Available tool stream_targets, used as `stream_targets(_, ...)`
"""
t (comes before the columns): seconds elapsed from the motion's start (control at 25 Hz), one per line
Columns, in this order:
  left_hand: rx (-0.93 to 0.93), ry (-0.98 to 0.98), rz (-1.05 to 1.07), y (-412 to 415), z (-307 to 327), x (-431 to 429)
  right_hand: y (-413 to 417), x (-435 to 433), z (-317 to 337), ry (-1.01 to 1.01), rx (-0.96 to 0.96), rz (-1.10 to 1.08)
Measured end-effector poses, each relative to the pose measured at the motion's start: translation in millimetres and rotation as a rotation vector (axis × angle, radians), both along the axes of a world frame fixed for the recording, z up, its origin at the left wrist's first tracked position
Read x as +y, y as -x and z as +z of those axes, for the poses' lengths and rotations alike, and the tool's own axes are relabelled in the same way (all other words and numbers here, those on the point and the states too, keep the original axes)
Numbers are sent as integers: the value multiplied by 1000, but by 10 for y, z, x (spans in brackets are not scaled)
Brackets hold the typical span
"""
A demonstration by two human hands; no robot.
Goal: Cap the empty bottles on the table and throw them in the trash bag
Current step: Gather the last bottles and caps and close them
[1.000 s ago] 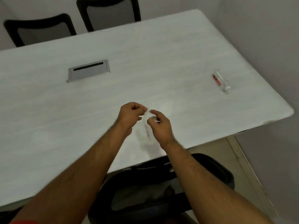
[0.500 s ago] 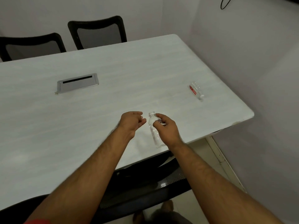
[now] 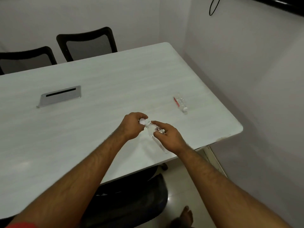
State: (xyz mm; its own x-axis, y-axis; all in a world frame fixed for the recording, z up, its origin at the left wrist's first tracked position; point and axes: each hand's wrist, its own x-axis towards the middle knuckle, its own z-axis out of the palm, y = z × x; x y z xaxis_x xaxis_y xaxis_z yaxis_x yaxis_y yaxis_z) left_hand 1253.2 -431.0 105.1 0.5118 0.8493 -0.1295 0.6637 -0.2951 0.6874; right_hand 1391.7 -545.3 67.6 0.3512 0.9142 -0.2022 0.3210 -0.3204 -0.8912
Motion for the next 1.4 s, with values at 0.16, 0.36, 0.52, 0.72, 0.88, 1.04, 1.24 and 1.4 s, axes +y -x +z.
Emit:
stream_targets(0.16,92,-69,-91,-646,37,-158,-650,-206,-37,-10,-69,25)
stream_targets(0.36,66,80,-124,-1251,211,-189,-1244,-402,-51,-68,-89,24)
stream_targets(0.52,-84,345,-102,-1483,169,-138,-1537,-431,-52,-104,36,-54)
stream_targets(0.72,98,487,-286,-1759,199,73,-1756,-417,-87,-76,-54,18)
stream_targets(0.88,166,525,-334,-1941,241,303,-1884,-258,-141,-71,-71,76)
stream_targets(1.04,-17,633,-180,-1982,125,607,-2002,37,-175,-94,6,62)
stream_targets(1.24,-253,631,16,-2089,-197,781,-2189,515,-248,-63,73,22)
stream_targets(1.4,-277,745,-31,-2196,-302,1019,-2306,822,-304,-24,72,-13)
